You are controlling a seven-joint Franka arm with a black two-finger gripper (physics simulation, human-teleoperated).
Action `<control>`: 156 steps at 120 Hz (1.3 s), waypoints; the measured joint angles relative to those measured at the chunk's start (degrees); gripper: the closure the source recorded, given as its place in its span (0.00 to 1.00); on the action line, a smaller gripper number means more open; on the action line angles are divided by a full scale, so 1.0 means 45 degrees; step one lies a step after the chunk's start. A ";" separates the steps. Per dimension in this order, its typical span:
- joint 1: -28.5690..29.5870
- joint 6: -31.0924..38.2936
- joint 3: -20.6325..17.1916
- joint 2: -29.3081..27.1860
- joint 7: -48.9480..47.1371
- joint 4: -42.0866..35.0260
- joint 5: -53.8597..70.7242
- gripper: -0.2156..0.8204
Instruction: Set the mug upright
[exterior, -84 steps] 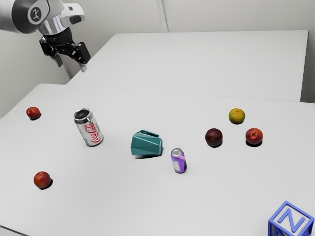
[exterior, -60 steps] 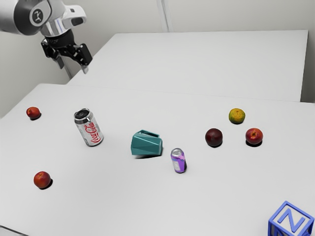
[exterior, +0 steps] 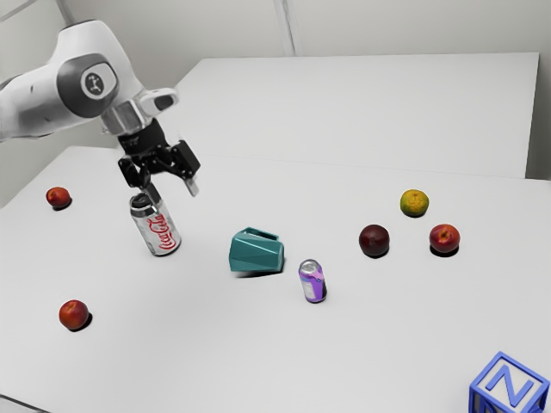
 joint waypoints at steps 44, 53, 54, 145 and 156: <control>-0.0150 0.0842 0.0510 0.1627 -0.0035 -0.1140 -0.3167 0.21; -0.0227 0.1024 0.0705 0.2036 -0.0021 -0.1109 -0.3639 0.21; -0.0241 0.1041 0.0735 0.2090 -0.0016 -0.1101 -0.3692 0.21; -0.0019 0.2657 0.1195 0.5517 0.0807 0.0246 -0.7048 0.21; -0.0034 0.2723 0.1181 0.5791 0.0884 0.0256 -0.7517 0.21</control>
